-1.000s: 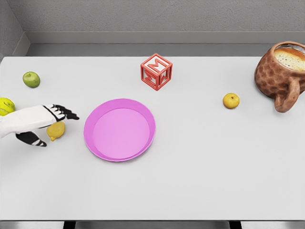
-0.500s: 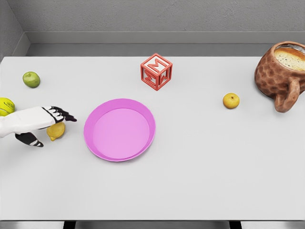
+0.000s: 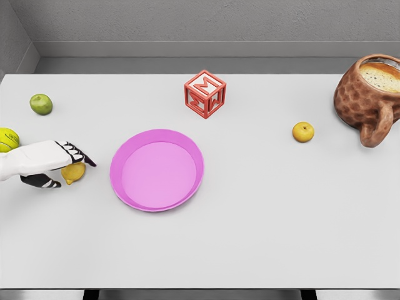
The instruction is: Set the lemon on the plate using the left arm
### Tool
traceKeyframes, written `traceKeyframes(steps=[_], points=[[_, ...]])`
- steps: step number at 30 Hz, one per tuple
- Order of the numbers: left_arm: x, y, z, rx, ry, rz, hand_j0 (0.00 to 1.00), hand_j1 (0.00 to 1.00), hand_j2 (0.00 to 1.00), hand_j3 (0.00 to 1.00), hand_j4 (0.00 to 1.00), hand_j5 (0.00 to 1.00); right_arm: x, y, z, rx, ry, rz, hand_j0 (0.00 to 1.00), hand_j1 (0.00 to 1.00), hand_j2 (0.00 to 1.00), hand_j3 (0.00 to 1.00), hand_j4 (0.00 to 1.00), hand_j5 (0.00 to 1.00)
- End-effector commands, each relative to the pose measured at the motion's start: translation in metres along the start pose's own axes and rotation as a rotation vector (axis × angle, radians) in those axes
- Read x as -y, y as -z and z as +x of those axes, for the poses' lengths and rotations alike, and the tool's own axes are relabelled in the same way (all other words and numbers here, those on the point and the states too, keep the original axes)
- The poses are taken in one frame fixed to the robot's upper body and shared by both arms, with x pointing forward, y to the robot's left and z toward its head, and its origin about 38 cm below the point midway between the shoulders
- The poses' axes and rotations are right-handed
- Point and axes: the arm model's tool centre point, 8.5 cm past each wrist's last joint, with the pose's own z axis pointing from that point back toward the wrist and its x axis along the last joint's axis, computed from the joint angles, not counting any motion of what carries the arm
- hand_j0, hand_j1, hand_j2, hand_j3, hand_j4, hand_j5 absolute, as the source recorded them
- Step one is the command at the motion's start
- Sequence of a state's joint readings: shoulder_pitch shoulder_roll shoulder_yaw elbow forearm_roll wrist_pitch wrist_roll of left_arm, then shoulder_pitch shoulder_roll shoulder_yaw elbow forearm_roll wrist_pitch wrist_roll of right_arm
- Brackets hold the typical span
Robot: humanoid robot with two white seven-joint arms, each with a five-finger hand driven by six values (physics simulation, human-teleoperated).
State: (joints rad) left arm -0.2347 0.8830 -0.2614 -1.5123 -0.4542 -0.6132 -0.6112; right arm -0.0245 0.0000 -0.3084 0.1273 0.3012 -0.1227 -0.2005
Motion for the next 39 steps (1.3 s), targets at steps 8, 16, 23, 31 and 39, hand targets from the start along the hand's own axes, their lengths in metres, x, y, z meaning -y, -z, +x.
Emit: traceKeyframes(steps=[8,16,23,31,39], points=[[0.003,0.002,0.002,0.006,-0.003,-0.009,0.71,0.71,0.71,0.71,0.71,0.71,0.0,0.0,0.0,0.0,0.0,0.0,1.0,1.0,1.0,1.0,1.0,1.0],[0.003,0.001,0.002,0.006,-0.003,-0.009,0.57,0.57,0.57,0.57,0.57,0.57,0.0,0.0,0.0,0.0,0.0,0.0,1.0,1.0,1.0,1.0,1.0,1.0],[0.002,0.001,0.001,0.006,-0.005,-0.007,0.51,0.51,0.51,0.51,0.51,0.51,0.0,0.0,0.0,0.0,0.0,0.0,1.0,1.0,1.0,1.0,1.0,1.0],[-0.004,-0.002,0.001,0.005,-0.005,0.017,0.5,0.5,0.5,0.5,0.5,0.5,0.0,0.0,0.0,0.0,0.0,0.0,1.0,1.0,1.0,1.0,1.0,1.0],[-0.013,-0.002,0.0,0.005,0.009,0.034,0.5,0.5,0.5,0.5,0.5,0.5,0.0,0.0,0.0,0.0,0.0,0.0,1.0,1.0,1.0,1.0,1.0,1.0]])
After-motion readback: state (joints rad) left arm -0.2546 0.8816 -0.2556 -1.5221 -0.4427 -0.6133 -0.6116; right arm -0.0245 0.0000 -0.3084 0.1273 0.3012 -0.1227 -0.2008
